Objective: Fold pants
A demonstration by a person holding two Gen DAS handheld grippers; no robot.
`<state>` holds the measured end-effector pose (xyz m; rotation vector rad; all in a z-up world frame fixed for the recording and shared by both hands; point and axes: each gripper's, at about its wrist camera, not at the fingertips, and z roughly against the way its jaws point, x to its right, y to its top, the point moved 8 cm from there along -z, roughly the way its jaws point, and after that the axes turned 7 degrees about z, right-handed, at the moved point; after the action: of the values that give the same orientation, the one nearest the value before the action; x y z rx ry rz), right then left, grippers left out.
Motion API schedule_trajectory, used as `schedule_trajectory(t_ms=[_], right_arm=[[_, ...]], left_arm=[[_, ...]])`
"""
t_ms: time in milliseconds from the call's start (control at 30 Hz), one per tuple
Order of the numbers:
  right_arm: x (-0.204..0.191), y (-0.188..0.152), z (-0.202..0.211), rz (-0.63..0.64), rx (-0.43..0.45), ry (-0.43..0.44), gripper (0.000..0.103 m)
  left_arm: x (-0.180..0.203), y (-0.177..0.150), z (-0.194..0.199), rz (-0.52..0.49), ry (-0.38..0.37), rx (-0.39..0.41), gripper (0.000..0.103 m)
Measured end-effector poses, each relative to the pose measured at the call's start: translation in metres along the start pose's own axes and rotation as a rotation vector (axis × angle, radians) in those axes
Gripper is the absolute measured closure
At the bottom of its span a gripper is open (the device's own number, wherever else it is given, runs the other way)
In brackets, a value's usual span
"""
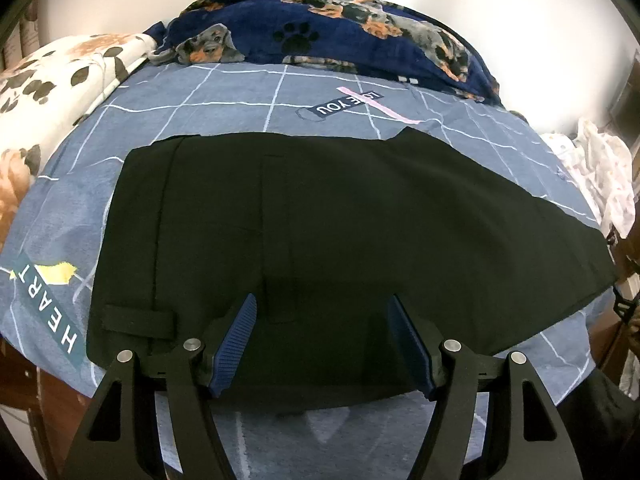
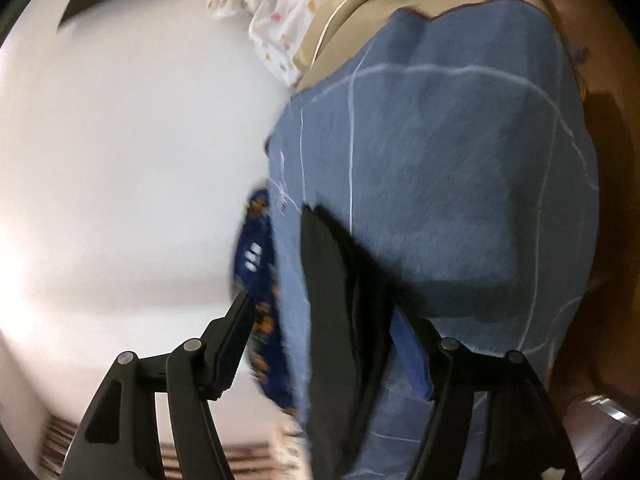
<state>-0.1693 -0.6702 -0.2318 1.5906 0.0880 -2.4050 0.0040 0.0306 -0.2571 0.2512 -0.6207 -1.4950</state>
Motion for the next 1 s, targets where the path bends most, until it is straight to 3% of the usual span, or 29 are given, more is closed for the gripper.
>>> schedule_trajectory(t_ms=[33, 100, 167, 200, 433, 533, 633, 733, 767, 800, 833, 1000], right_arm=[[-0.003, -0.001, -0.002, 0.029, 0.002, -0.035, 0.039], [-0.007, -0.003, -0.004, 0.091, -0.007, -0.134, 0.05], [-0.005, -0.005, -0.002, 0.15, -0.029, -0.252, 0.086], [-0.002, -0.005, -0.002, 0.143, -0.041, -0.256, 0.088], [-0.012, -0.004, 0.0, 0.148, -0.024, -0.195, 0.09], [-0.016, -0.007, -0.001, 0.13, -0.056, -0.145, 0.085], [-0.015, -0.003, -0.007, 0.111, -0.061, -0.133, 0.048], [-0.017, -0.006, -0.017, 0.135, -0.065, -0.162, 0.053], [-0.017, -0.007, -0.022, 0.15, -0.077, -0.196, 0.072], [-0.014, -0.01, -0.026, 0.155, -0.098, -0.232, 0.083], [-0.01, -0.012, -0.028, 0.148, -0.103, -0.254, 0.089], [-0.024, -0.015, -0.027, 0.187, -0.056, -0.278, 0.089]], left_arm=[[0.001, 0.0, 0.0, -0.004, 0.001, 0.001, 0.034], [0.002, 0.0, 0.0, -0.007, 0.002, 0.003, 0.034], [0.002, 0.0, 0.001, -0.006, -0.001, 0.006, 0.034], [0.003, 0.0, 0.0, -0.006, -0.001, 0.005, 0.034], [0.005, 0.005, 0.007, -0.014, -0.011, 0.032, 0.034], [0.006, 0.005, 0.009, -0.012, -0.018, 0.032, 0.034], [0.007, 0.004, 0.008, -0.015, -0.018, 0.02, 0.034], [0.008, 0.005, 0.01, -0.024, -0.002, 0.028, 0.034], [0.009, 0.005, 0.01, -0.026, 0.002, 0.031, 0.034], [0.009, 0.005, 0.01, -0.029, 0.007, 0.034, 0.033], [0.009, 0.006, 0.012, -0.032, 0.018, 0.04, 0.029], [0.003, 0.009, 0.017, -0.034, 0.076, 0.077, 0.018]])
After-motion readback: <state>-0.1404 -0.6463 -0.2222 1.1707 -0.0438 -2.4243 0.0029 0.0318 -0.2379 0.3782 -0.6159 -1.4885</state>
